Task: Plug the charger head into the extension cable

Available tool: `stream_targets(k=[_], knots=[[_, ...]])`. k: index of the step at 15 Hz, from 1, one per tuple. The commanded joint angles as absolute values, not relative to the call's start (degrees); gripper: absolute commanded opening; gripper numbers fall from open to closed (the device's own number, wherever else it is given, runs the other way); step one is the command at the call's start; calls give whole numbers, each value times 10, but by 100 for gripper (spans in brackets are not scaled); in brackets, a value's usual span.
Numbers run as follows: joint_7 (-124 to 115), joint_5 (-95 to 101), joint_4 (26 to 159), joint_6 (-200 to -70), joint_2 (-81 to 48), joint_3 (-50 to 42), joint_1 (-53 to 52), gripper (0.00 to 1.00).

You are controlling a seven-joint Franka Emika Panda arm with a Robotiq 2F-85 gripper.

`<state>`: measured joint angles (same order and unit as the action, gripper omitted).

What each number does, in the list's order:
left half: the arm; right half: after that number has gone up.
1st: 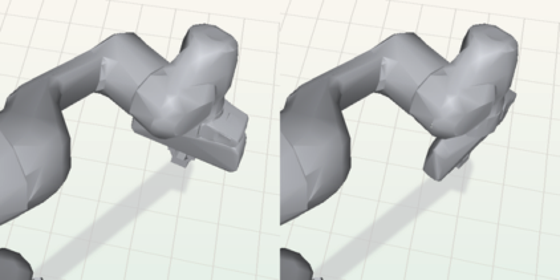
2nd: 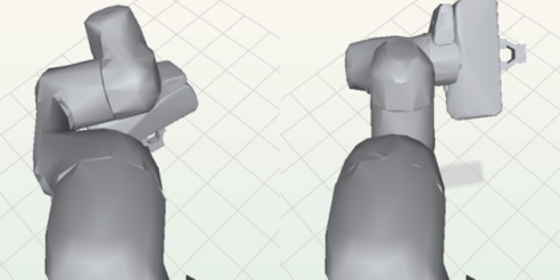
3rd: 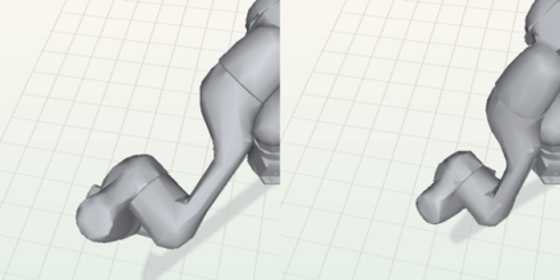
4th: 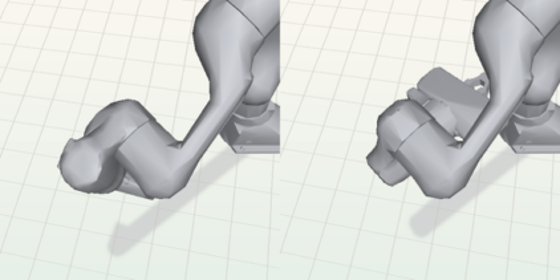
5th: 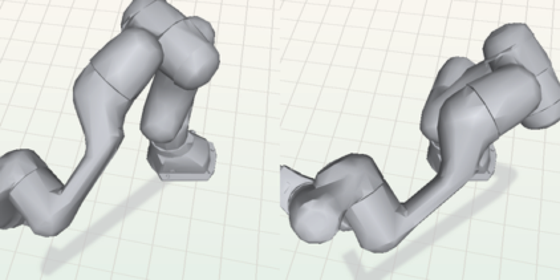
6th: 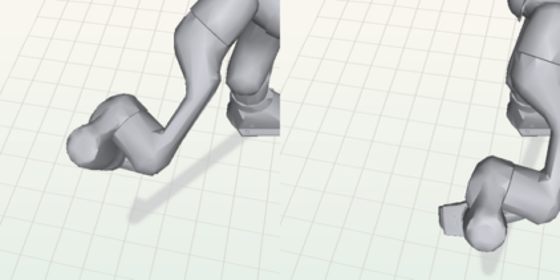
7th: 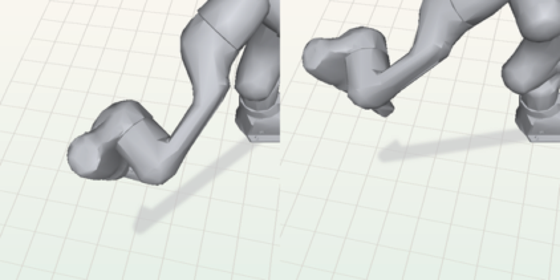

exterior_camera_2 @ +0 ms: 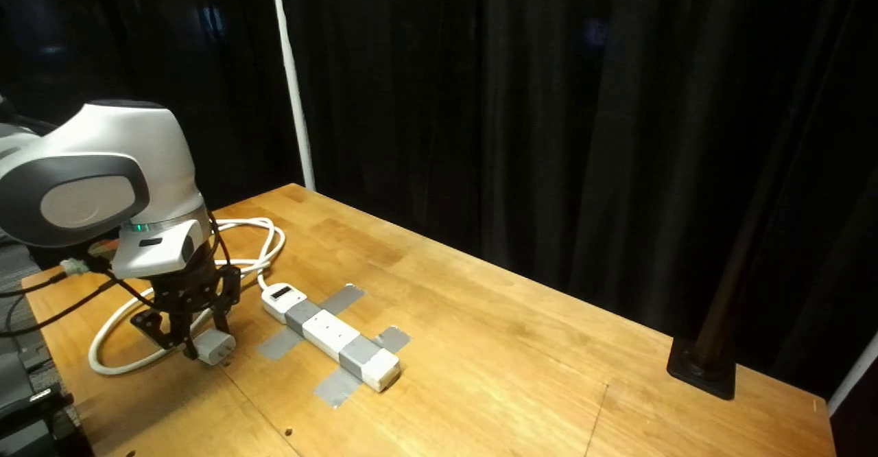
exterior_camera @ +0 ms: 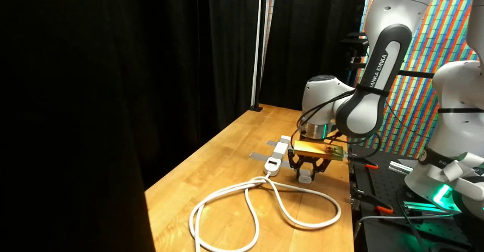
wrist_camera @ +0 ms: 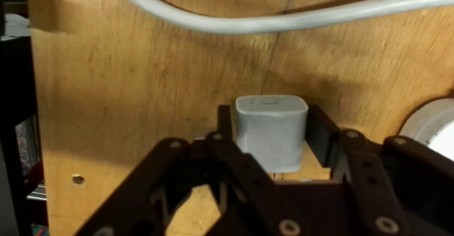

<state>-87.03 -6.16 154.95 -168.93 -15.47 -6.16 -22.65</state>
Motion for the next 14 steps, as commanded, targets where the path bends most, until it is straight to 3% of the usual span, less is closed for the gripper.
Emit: stream_targets(k=[1, 9, 14], knots=[[-873, -70, 1560, -1687, -134, -37, -200, 23], [-761, -141, 1575, -1671, -60, 43, -85, 23], [-533, -379, 1542, -1574, 58, 152, 48, 23]])
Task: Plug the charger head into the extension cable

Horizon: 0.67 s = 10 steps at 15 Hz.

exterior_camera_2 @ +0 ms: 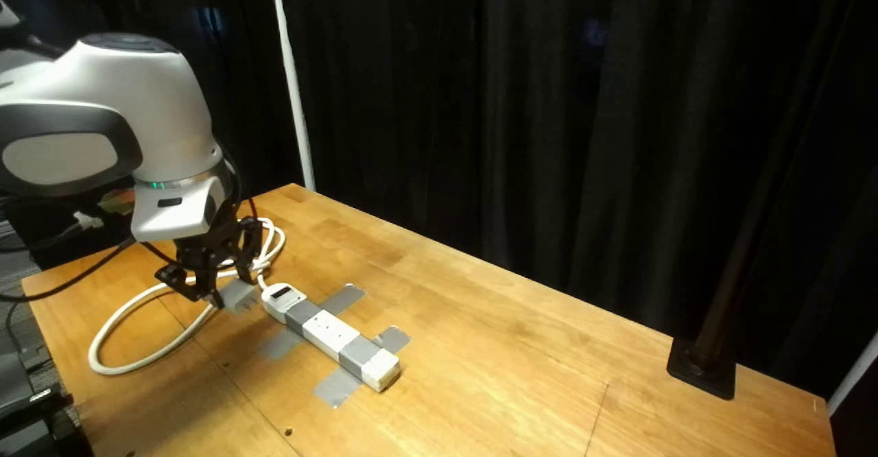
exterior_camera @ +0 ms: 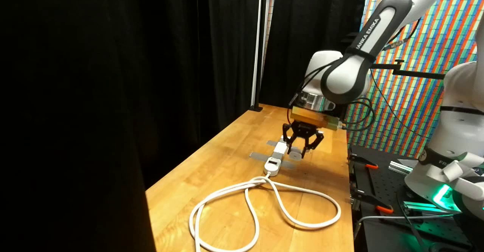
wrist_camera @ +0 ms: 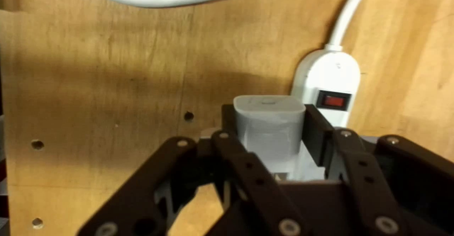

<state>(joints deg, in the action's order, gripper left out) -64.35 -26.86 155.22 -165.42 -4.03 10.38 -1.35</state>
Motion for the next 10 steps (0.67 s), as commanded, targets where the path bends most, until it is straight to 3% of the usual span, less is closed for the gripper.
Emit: stream_targets(k=[1, 5, 10], knots=[[-486, -429, 1530, -1543, 76, 128, 42, 23], [-316, -577, 1505, -1431, 104, 1, 26, 23], [-100, -707, 1480, -1256, 19, -101, 75, 23]])
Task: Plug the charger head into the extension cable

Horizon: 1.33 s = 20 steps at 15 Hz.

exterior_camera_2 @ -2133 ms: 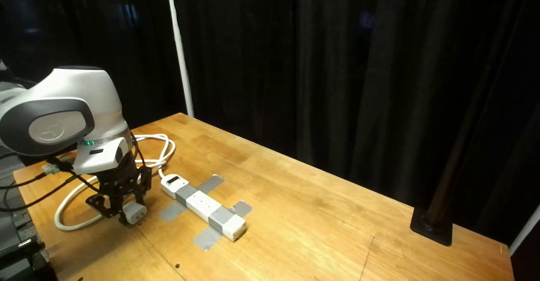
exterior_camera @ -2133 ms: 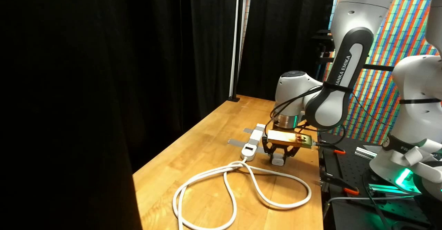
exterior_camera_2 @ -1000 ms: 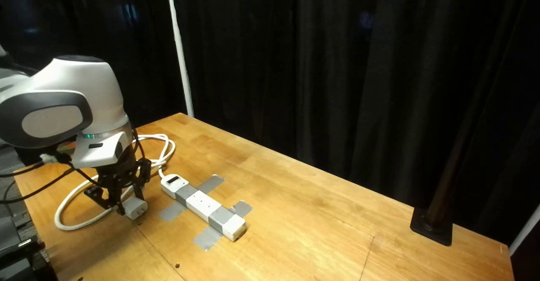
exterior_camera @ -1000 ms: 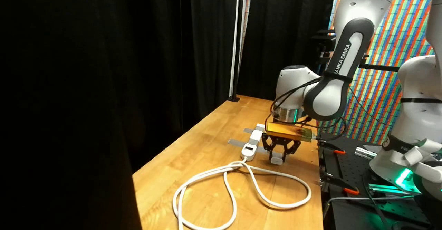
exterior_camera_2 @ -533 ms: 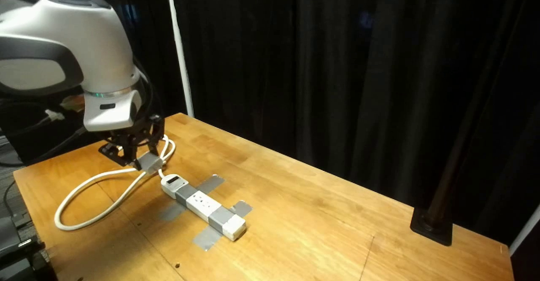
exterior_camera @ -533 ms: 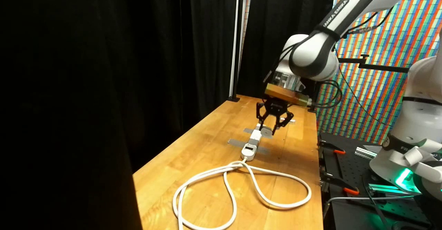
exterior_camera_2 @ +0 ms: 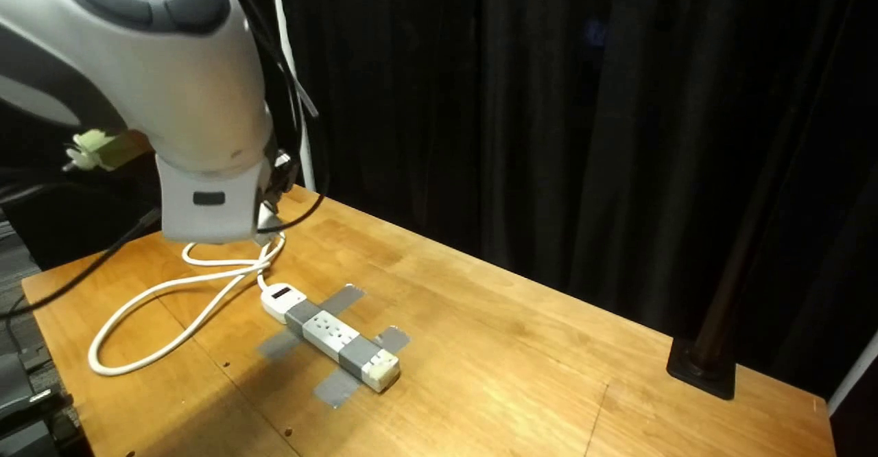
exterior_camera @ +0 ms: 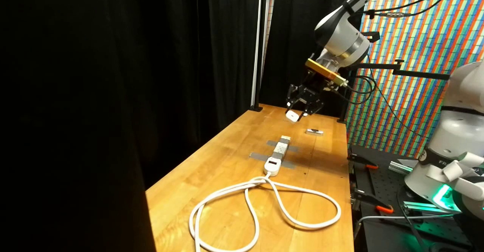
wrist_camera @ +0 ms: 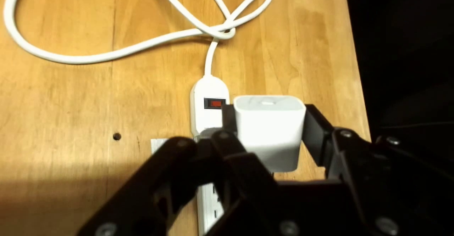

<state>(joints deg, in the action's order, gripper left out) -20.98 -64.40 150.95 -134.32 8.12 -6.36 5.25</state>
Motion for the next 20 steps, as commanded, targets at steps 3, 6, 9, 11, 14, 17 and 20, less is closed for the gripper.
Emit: stream_targets(k=[3, 6, 9, 11, 14, 17, 20], knots=[[17, -748, 1465, -1162, -51, -110, 91, 23], [103, -754, 1441, -1092, -107, -101, 96, 23], [65, -740, 1471, -1133, -86, -106, 92, 48], [65, -740, 1471, -1134, -85, -107, 92, 48], [15, -731, 1456, -1109, -97, -109, 96, 23], [-104, -716, 1424, -1097, -114, -111, 95, 23], [-195, -697, 1369, -1021, -153, -115, 105, 23]])
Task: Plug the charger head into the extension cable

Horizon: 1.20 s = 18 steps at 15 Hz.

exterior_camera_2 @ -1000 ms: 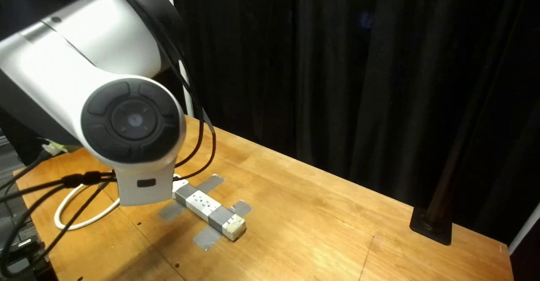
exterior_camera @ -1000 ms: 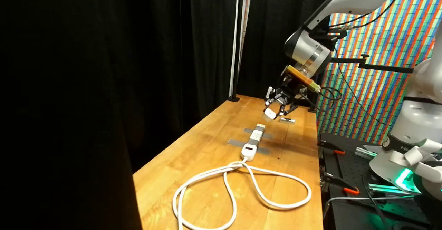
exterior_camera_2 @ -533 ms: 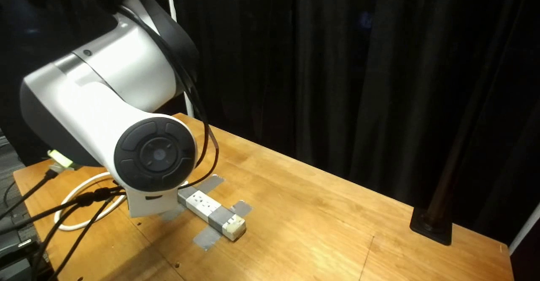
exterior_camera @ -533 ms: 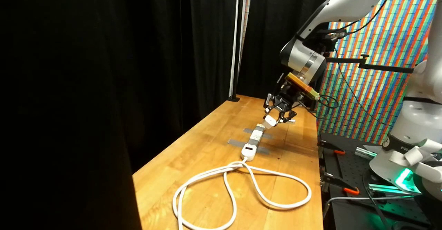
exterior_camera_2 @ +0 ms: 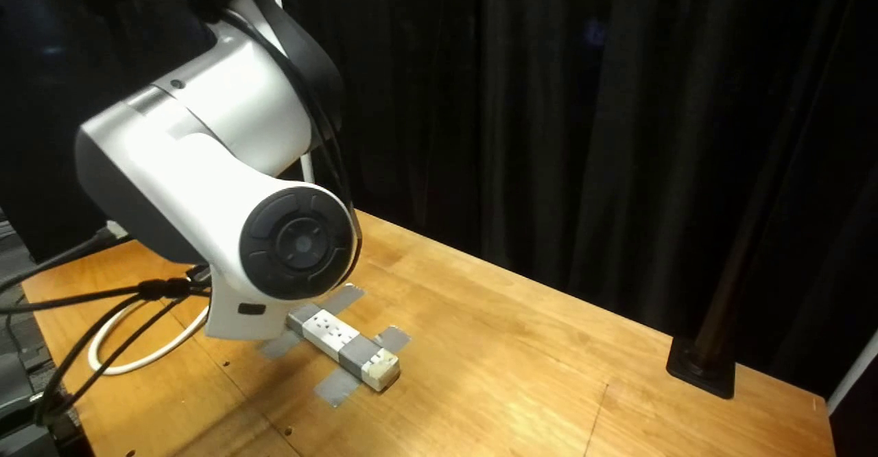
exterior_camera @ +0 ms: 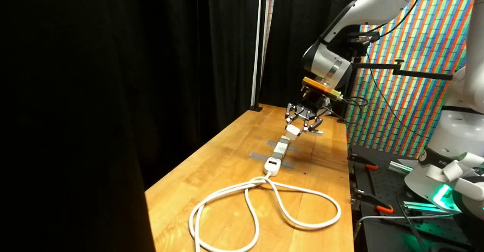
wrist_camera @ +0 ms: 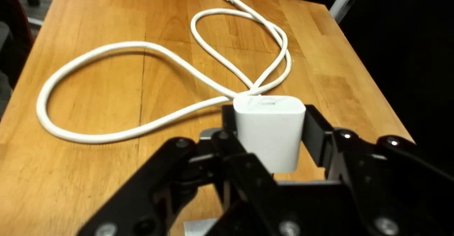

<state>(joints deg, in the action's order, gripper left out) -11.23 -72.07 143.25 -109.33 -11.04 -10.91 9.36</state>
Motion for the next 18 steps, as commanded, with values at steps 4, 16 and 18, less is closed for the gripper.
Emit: stream_targets(k=[4, 16, 18], knots=[[-229, -668, 1281, -883, -242, -120, 132, 23], [-218, -661, 1130, -800, -400, -145, 161, 23], [-217, -660, 1111, -796, -413, -146, 167, 23]])
